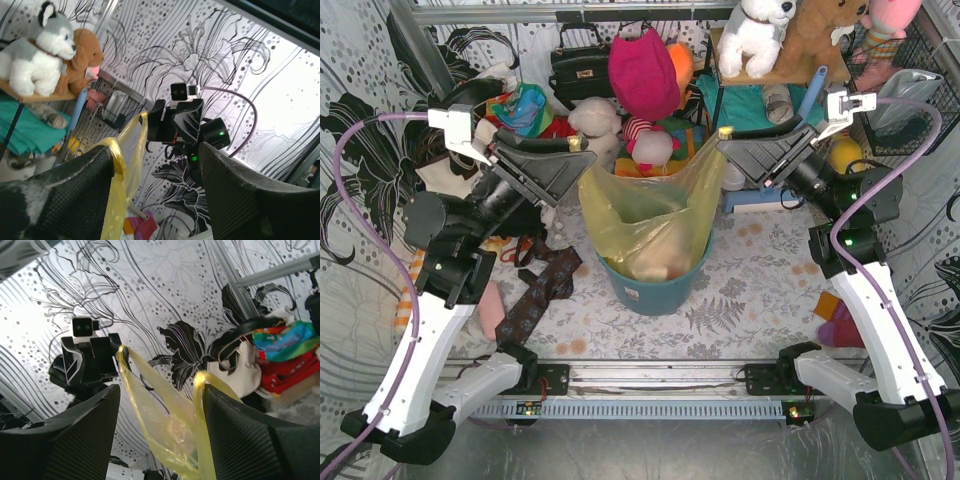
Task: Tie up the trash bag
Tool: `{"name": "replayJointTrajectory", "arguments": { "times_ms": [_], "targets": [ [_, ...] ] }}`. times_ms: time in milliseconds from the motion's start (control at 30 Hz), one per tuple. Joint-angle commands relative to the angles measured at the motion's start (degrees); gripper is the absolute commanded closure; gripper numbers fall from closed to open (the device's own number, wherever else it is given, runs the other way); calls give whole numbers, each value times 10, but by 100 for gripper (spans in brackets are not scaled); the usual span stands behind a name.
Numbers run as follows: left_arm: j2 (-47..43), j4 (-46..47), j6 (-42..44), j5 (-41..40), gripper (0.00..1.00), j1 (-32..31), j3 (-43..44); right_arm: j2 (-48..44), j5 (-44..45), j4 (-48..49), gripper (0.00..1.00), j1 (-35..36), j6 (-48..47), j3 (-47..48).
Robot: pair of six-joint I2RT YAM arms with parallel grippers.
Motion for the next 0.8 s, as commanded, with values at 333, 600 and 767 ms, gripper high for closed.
{"name": "replayJointTrajectory", "arguments": {
  "times_ms": [333, 600, 767],
  "targets": [
    [7, -365, 208, -28, 17, 4, 155, -39, -29, -197, 32, -1, -152, 13],
    [31, -314, 191, 21, 23, 5, 133, -23, -55, -162, 38, -1, -146, 26],
    [46, -271, 173, 64, 43, 4, 122, -6, -79, -100, 53, -1, -114, 29]
  ]
}}
